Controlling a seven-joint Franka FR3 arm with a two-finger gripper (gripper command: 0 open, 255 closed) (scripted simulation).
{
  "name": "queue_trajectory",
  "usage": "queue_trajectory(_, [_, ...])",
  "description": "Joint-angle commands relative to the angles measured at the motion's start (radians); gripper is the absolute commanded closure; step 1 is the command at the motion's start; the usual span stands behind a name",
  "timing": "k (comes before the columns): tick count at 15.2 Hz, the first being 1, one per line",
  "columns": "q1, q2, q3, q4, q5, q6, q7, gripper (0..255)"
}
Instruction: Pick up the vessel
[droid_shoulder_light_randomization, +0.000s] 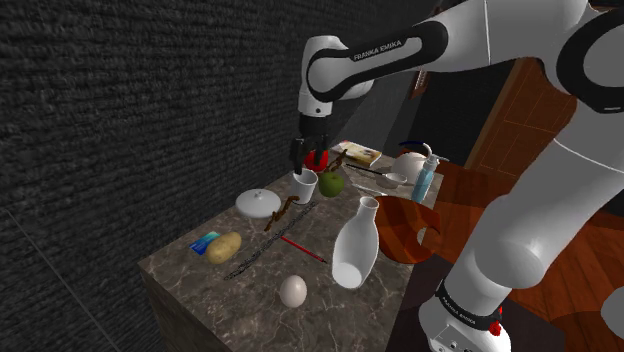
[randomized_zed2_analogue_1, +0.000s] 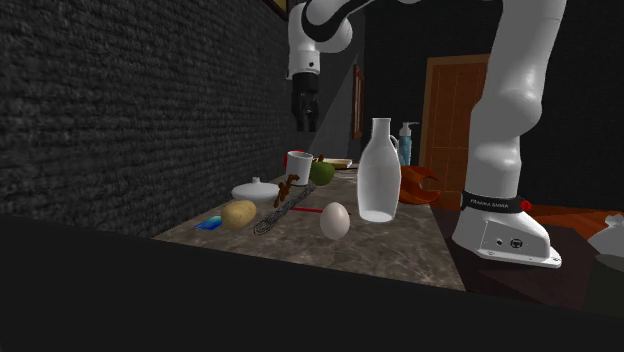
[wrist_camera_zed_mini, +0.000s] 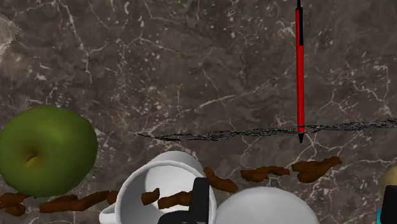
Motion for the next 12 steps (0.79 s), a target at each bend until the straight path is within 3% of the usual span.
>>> queue_trajectory(1, [0.003, 0.089, 0.008, 0.059, -0.015, 0.033, 0.013, 0])
queue_trajectory(12, [0.051, 0.518, 0.022, 0.434, -0.112, 0.098, 0.098, 0])
